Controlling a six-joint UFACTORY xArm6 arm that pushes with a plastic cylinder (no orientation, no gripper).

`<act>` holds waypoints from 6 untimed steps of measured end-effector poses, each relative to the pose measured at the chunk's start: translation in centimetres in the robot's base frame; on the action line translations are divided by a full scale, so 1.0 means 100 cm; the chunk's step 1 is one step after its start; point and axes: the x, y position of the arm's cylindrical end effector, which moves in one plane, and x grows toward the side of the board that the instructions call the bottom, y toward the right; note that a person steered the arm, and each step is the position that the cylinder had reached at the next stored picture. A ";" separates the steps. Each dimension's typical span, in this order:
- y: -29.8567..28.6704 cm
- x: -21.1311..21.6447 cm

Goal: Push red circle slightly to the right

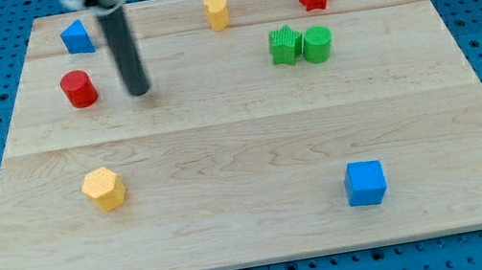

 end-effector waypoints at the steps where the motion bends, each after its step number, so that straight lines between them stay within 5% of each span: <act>1: -0.111 0.011; 3: -0.141 0.008; 6: 0.076 -0.023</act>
